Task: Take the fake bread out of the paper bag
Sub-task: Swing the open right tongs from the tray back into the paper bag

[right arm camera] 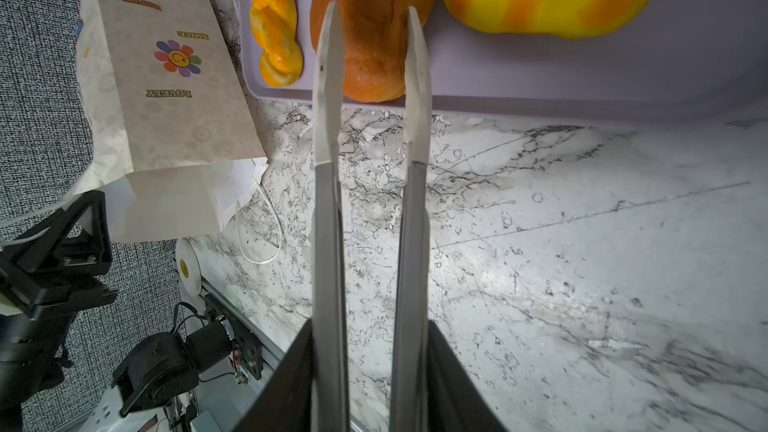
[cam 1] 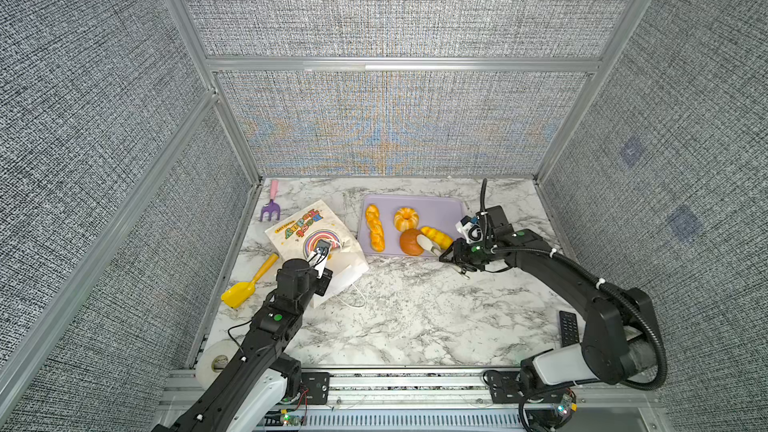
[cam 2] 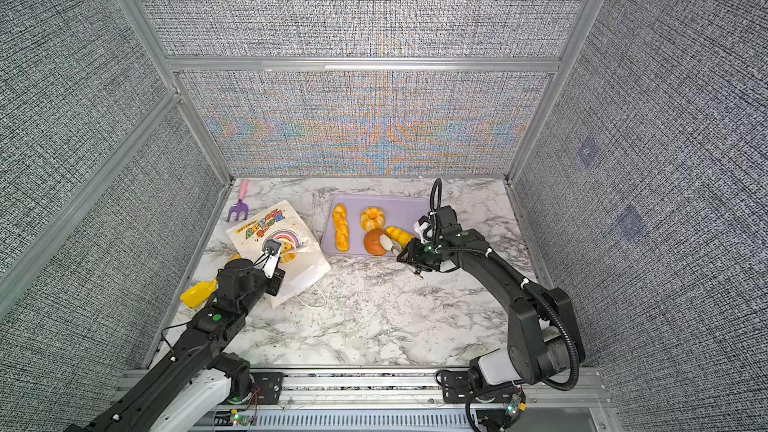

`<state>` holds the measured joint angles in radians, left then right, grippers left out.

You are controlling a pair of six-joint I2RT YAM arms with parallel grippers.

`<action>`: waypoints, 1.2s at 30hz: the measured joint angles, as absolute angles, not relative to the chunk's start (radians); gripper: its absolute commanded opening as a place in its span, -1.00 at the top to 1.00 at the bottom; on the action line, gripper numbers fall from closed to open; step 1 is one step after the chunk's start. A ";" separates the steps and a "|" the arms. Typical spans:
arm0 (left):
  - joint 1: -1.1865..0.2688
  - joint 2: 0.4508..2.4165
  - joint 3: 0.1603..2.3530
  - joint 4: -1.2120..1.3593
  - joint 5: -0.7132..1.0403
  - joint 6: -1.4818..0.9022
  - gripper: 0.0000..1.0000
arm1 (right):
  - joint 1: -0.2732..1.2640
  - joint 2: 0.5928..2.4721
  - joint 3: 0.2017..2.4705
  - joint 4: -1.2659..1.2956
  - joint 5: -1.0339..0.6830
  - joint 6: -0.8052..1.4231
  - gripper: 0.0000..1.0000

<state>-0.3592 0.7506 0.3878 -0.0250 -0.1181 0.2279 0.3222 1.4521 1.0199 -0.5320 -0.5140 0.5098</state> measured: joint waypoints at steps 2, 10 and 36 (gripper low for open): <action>-0.359 0.751 0.388 -0.025 -0.112 0.229 1.00 | 0.318 1.452 1.027 -0.537 -0.513 0.502 0.19; -0.359 0.751 0.388 -0.027 -0.105 0.231 1.00 | 0.302 1.413 1.036 -0.582 -0.507 0.468 0.15; -0.359 0.754 0.390 -0.024 -0.106 0.234 1.00 | 0.882 1.333 0.876 -0.187 -0.463 0.857 0.17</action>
<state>-0.3592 0.7536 0.3904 -0.0242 -0.1059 0.2344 0.8818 1.3334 0.8761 -0.1867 -0.4629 0.8570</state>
